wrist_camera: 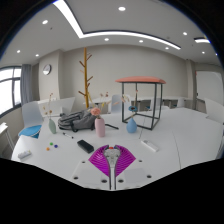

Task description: Unplug charger

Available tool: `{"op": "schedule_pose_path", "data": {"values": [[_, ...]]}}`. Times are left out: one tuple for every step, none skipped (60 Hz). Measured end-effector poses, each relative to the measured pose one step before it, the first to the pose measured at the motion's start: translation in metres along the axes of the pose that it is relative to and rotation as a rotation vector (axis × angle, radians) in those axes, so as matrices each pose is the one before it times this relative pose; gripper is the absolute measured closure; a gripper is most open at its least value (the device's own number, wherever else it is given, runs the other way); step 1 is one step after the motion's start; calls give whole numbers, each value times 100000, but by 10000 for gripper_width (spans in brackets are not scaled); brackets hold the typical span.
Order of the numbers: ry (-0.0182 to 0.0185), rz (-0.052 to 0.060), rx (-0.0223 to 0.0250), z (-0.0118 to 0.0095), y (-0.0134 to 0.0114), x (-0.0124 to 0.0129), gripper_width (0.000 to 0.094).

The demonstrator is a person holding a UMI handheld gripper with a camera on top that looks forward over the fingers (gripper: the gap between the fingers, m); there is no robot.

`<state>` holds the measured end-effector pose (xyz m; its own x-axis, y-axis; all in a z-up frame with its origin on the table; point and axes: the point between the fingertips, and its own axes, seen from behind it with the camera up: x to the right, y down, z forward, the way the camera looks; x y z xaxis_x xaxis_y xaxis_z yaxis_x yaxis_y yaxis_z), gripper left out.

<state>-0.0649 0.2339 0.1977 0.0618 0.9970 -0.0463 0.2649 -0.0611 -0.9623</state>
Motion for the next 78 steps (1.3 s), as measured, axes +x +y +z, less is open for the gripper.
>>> {"op": "schedule_pose_path", "data": {"values": [[1336, -1226, -624, 556, 422, 1351, 892], [1336, -1201, -874, 593, 536, 1291, 891], [1329, -849, -1094, 653, 663, 1301, 891], [1068, -354, -1361, -2472, 658, -139, 891], [793, -142, -1650, 614, 919, 1183, 891], [617, 30, -1587, 662, 941, 1096, 891], [641, -2, -1490, 704, 932, 1043, 891], [867, -158, -1297, 732, 860, 1044, 890], [1096, -442, -1379, 742, 955, 1064, 890], [1192, -831, -1385, -208, 980, 983, 890], [838, -619, -1462, -1967, 464, -690, 889], [893, -479, -1387, 563, 1127, 772, 889], [753, -211, -1085, 554, 898, 733, 889], [635, -316, -1258, 535, 934, 618, 889], [479, -516, -1418, 571, 951, 486, 889], [143, -588, -1310, 679, 1005, 1188, 885], [358, -343, -1192, -894, 66, -621, 880], [418, -377, -1225, 503, 937, 447, 872], [386, -345, -1349, 512, 979, 397, 865], [208, -148, -1323, 498, 961, 307, 853], [43, 35, -1206, 433, 860, 284, 842], [-168, -17, -909, -408, -246, 42, 831], [-146, 25, -895, 334, 623, 174, 815], [-153, -47, -755, 291, 529, 139, 798], [-144, -86, -596, 270, 469, 123, 783], [-6, -71, -506, 248, 420, 150, 769], [118, -90, -507, 253, 414, 180, 756], [-43, -232, -757, 123, 150, 278, 742], [-8, 119, -873, -248, 79, 2, 721], [-35, 170, -842, 110, 323, 121, 698], [-359, 349, -872, 75, 322, 27, 660], [31, 413, -831, -3, 276, 84, 605], [-114, 382, -892, -75, 225, 47, 537], [57, 274, -693, -257, 117, 42, 463], [-146, 420, -303, -172, 27, -37, 370], [-301, 276, 72, -262, -82, -31, 266], [12, 122, 398, -306, -205, 51, 155], [240, 82, 184, -367, -236, 216, 63], [177, -102, 251, -511, -193, 70, 96], [388, 130, 276, -585, -194, 57, 119], [303, 80, 362, -700, -232, 26, 121], [237, -11, 470, -774, -321, -17, 111], [-79, -123, 560, -853, -330, -83, 97], [-368, -140, 581, -890, -316, -163, 86], [-590, -118, 422, -935, -272, -221, 77], [-573, -103, 309, -797, -374, -109, 76], [-857, 32, 288, -923, -290, -257, 77], [-713, 205, 233, -1045, -219, -252, 80], [-570, 300, 103, -1081, -195, -200, 84], [-474, 349, -103, -1155, -124, -196, 84], [-380, 440, -364, -1179, -53, -218, 85], [-334, 362, -522, -1232, -48, -225, 84], [-350, 315, -607, -1280, 10, -253, 85], [-344, 192, -708, -1278, 58, -212, 84], [-152, 287, -771, -1473, 224, -422, 83], [-378, -41, -776, -1054, 9, -1, 83], [-192, 90, -812, -1297, 116, -213, 85], [-145, 225, -767, -1327, 144, -185, 84], [-12, 376, -900, -921, -59, -185, 85], [-213, 377, -814, -1320, 199, -210, 85], [-345, 317, -923, -1303, 284, -256, 84], [-476, 103, -992, -1288, 300, -281, 84], [-454, 101, -896, -1317, 301, -262, 85], [-356, 225, -768, -1296, 277, -202, 83], [-163, 414, -266, -976, 331, -190, 85], [-124, 322, -294, -1193, 213, -127, 85], [36, 320, -145, -1098, 213, -109, 83], [159, 176, -56, -1027, 222, -72, 84], [194, -67, -68, -965, 248, -78, 86], [262, -303, -276, -1099, 210, -324, 83], [107, -436, -55, -670, 227, 97, 83], [270, -466, 50, -732, 248, -37, 83], [499, -302, 68, -665, 242, 36, 83], [604, -28, 100, -591, 265, 57, 82], [445, 113, -72, -789, 149, -70, 82], [327, 63, 93, -519, 209, -25, 82], [-59, -37, 247, -457, 79, -116, 81], [-95, -76, 314, -320, 92, -104, 82]]}}
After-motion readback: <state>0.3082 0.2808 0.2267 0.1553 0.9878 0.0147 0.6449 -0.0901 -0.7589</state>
